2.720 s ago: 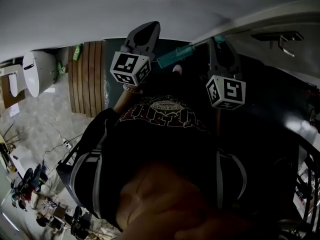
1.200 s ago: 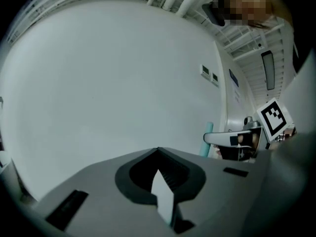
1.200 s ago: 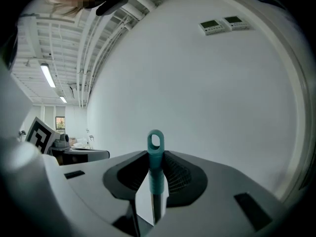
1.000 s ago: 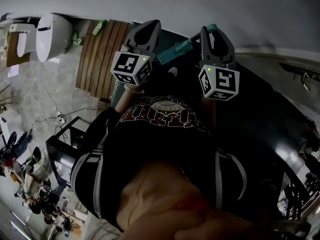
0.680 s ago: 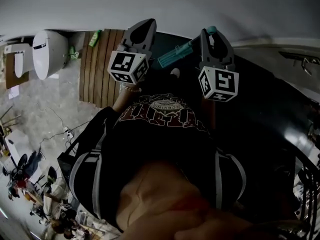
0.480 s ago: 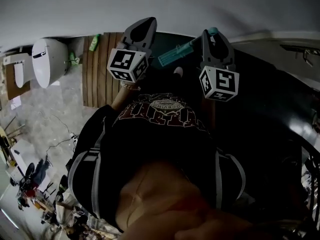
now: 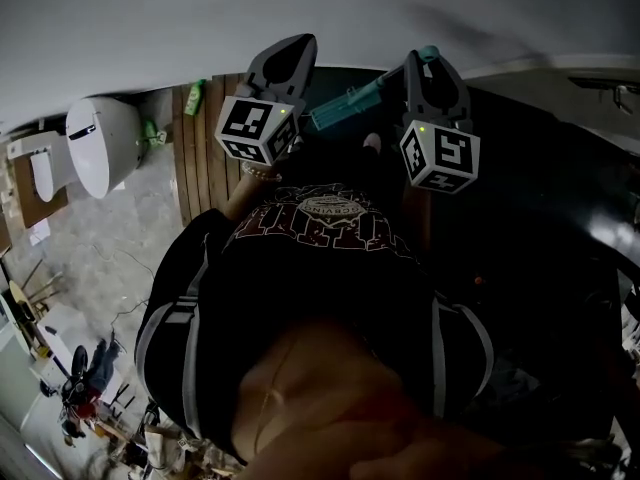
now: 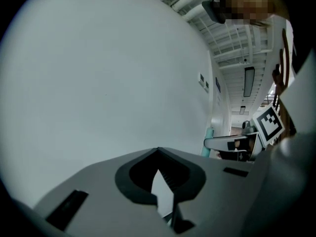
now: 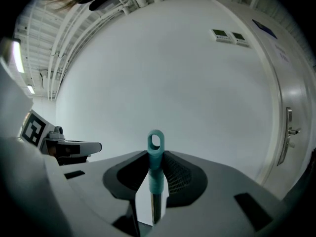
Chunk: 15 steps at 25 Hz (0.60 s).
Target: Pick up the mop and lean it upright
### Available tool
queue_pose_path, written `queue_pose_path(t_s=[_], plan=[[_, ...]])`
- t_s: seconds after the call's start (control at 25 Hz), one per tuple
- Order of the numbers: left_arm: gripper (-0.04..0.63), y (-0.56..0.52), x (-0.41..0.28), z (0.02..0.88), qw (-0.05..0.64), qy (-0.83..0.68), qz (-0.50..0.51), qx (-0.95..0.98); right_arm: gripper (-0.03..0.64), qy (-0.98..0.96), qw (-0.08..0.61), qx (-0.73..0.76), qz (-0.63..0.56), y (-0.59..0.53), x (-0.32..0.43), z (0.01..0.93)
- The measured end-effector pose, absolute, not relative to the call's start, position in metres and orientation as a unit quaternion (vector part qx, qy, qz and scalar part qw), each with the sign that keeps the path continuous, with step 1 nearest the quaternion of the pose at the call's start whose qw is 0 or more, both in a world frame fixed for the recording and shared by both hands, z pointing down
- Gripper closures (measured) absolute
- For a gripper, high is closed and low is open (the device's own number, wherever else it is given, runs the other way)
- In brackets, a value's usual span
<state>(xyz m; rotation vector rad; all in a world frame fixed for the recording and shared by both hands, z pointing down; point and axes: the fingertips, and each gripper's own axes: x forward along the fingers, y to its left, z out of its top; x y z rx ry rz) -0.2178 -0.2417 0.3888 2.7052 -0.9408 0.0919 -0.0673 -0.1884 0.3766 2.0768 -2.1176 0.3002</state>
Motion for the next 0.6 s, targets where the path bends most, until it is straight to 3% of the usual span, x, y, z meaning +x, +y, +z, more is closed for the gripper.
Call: queue_pose_path(t_s=[0.6], plan=[[0.557, -0.280, -0.287, 0.394, 0.145, -0.318, 0.030, 0.936, 0.509, -0.705, 0.103, 0.691, 0.121, -0.238, -0.149, 0.413]])
